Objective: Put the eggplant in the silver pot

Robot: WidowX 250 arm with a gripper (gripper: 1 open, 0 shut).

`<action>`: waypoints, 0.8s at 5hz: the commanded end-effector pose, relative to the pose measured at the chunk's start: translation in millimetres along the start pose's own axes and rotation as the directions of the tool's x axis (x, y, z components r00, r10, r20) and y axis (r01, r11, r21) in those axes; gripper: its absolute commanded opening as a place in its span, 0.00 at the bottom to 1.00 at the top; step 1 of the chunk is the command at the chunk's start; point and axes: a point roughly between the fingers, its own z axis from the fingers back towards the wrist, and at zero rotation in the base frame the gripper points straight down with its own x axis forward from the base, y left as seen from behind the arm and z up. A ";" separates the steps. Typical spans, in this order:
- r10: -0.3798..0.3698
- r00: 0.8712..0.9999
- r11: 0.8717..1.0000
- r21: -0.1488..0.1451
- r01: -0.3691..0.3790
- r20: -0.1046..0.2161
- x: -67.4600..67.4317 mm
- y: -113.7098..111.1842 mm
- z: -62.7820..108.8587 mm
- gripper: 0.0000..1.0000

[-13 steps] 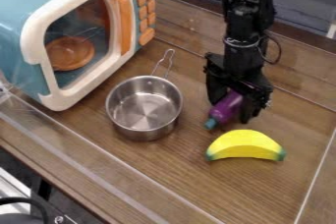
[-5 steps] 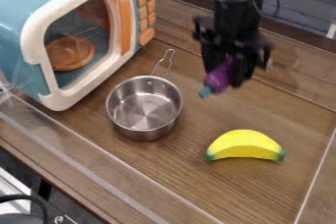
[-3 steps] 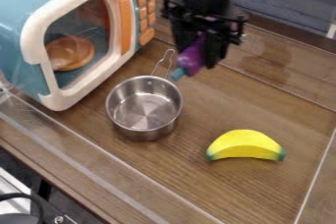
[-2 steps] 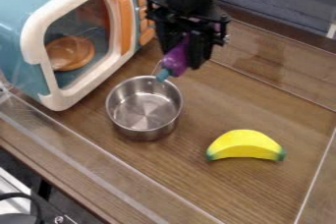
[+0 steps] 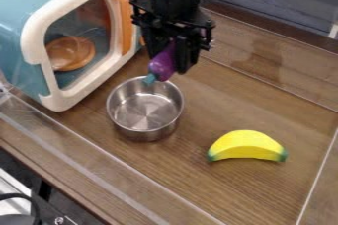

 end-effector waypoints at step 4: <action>0.015 0.999 0.999 0.028 -0.016 0.034 -7.1 14.7 3.8 0.00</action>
